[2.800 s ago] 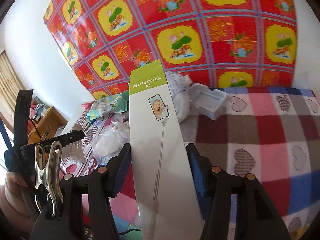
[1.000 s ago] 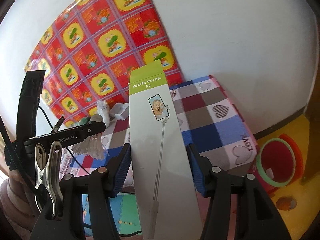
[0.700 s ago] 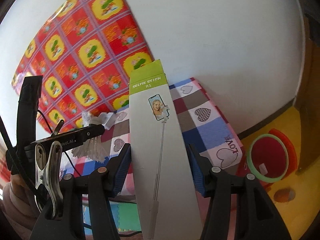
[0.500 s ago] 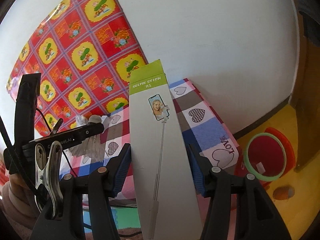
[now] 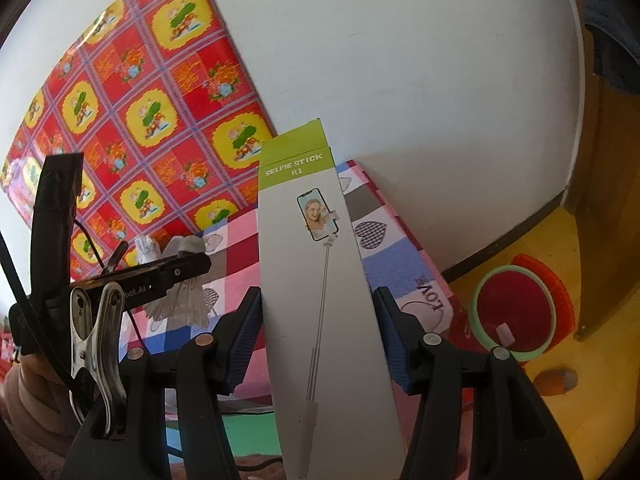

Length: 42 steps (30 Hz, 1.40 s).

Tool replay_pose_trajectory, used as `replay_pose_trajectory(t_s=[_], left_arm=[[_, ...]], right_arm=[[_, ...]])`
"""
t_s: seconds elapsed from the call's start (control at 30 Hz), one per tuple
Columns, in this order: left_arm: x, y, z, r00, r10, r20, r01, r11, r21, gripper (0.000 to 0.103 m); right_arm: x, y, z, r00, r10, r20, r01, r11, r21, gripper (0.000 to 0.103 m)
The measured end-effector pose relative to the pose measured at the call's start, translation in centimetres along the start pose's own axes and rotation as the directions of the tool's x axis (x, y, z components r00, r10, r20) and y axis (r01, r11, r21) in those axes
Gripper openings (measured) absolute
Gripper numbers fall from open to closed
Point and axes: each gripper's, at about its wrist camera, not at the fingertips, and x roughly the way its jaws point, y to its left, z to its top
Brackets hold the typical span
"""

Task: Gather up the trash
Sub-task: 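Carry the shuttlecock and selfie-stick box in both tools toward the red bucket, then open both tools over the bucket to drop the shuttlecock and box inside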

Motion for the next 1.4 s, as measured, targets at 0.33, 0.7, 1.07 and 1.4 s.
replay_pose_trajectory(t_s=[0.33, 0.7, 1.07, 1.4], left_arm=[[2.0, -5.6, 0.8, 0.999, -0.045, -0.012, 0.045, 0.999, 0.024, 0.030], [5.8, -14.6, 1.8, 0.995, -0.092, -0.043, 0.094, 0.994, 0.058, 0.030], [10.6, -23.6, 0.9, 0.991, -0.096, -0.097, 0.103, 0.992, 0.071, 0.030], [16.9, -30.5, -0.7, 0.981, -0.134, -0.139, 0.147, 0.985, 0.092, 0.030]], right_arm=[[-1.4, -6.1, 0.8, 0.999, -0.039, -0.004, 0.039, 0.998, 0.054, 0.056], [-2.7, -15.0, 1.7, 0.997, -0.064, -0.038, 0.068, 0.990, 0.121, 0.056], [-2.9, -24.6, 1.6, 0.990, -0.082, -0.118, 0.096, 0.988, 0.120, 0.056], [-1.5, -31.8, 0.9, 0.974, -0.072, -0.215, 0.093, 0.992, 0.088, 0.056]])
